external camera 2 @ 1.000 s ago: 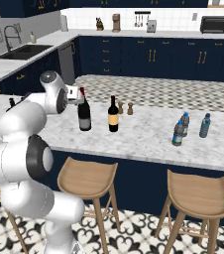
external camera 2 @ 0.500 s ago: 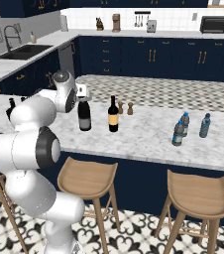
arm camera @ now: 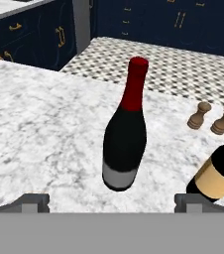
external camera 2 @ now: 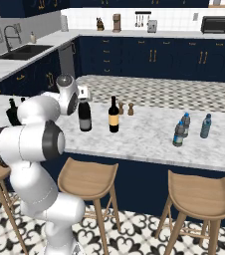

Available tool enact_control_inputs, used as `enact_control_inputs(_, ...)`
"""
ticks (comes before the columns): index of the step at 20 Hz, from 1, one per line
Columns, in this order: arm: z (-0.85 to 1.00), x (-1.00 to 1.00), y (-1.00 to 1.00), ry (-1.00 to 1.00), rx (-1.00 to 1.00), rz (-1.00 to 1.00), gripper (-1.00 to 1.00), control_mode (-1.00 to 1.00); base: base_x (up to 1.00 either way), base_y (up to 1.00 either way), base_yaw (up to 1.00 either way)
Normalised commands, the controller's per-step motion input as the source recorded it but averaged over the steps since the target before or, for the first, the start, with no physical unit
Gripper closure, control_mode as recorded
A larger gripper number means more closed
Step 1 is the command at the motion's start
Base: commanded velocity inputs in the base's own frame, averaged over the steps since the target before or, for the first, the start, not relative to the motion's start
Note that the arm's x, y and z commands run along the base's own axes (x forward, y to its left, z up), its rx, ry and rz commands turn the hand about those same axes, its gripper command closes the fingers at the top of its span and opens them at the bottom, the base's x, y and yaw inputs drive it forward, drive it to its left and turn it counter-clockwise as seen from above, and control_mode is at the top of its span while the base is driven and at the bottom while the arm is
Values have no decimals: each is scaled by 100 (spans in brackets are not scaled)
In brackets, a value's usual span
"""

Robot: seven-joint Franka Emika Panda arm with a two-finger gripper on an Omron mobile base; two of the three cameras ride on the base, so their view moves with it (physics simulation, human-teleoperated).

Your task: Move the plastic bottles in the middle to the plastics group, and the glass bottles in the middle to the glass group.

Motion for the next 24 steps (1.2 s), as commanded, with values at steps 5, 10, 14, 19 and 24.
enact_control_inputs(5,-19,28,12,0,0,0,-100,-100,0,0,0)
enact_control_inputs(10,9,15,0,6,0,-3,-100,-100,0,0,0)
enact_control_inputs(14,29,15,0,28,0,0,-100,-100,0,0,0)
enact_control_inputs(19,-9,6,0,4,0,0,-100,-100,0,0,0)
enact_control_inputs(24,-14,38,14,2,-2,-6,-100,-100,0,0,0)
